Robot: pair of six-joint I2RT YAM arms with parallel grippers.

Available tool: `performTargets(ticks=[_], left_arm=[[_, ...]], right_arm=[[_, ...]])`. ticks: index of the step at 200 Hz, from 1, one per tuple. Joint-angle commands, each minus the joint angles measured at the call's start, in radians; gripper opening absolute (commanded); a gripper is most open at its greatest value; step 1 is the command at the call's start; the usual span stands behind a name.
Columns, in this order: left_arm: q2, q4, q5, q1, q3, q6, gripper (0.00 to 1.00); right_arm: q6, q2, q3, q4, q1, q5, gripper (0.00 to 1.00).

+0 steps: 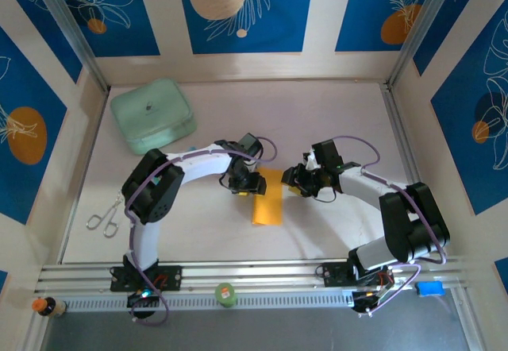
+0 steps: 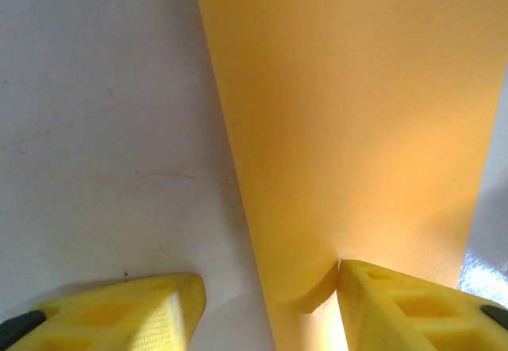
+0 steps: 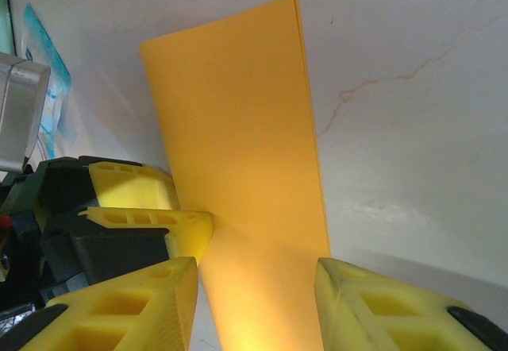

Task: Fold a paper plane with a square sheet of paper (pick it up from the middle)
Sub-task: Hold the square sheet of paper at the center of the table.

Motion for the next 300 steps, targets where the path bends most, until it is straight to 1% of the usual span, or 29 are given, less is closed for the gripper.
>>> performTargets(ticks=[1,61,90,111,124,135,162,169,195,231,268,300], left_arm=[[0.089,0.034,-0.084,0.004,-0.022,0.003,0.55],[0.094,0.042,-0.075,0.004,-0.021,0.024,0.54],[0.099,0.041,-0.070,0.004,-0.017,0.045,0.55],[0.099,0.039,-0.078,0.004,-0.016,0.050,0.55],[0.100,0.039,-0.079,0.005,-0.016,0.050,0.55],[0.100,0.039,-0.081,0.004,-0.016,0.047,0.55],[0.099,0.045,-0.077,0.004,-0.018,0.043,0.55],[0.099,0.047,-0.075,0.005,-0.018,0.043,0.55],[0.100,0.050,-0.070,0.004,-0.019,0.042,0.55],[0.100,0.051,-0.069,0.004,-0.020,0.042,0.55],[0.102,0.053,-0.068,0.005,-0.021,0.040,0.55],[0.101,0.054,-0.064,0.005,-0.023,0.037,0.55]], right_arm=[[-0.003,-0.007,-0.008,-0.025,-0.005,-0.001,0.44],[-0.012,0.009,0.000,-0.019,-0.001,-0.019,0.43],[-0.017,0.029,0.014,-0.018,0.016,-0.002,0.37],[-0.020,0.042,0.016,-0.014,0.028,0.015,0.35],[-0.021,0.048,0.017,-0.002,0.037,0.029,0.27],[-0.027,0.049,0.016,0.011,0.055,0.056,0.24],[-0.030,0.077,0.021,0.065,0.092,0.096,0.04],[-0.028,0.086,0.017,0.084,0.101,0.102,0.00],[-0.023,0.112,0.018,0.121,0.126,0.125,0.00],[-0.024,0.140,0.014,0.164,0.145,0.101,0.00],[-0.033,0.160,0.004,0.168,0.154,0.101,0.00],[-0.032,0.196,-0.039,0.179,0.159,0.119,0.00]])
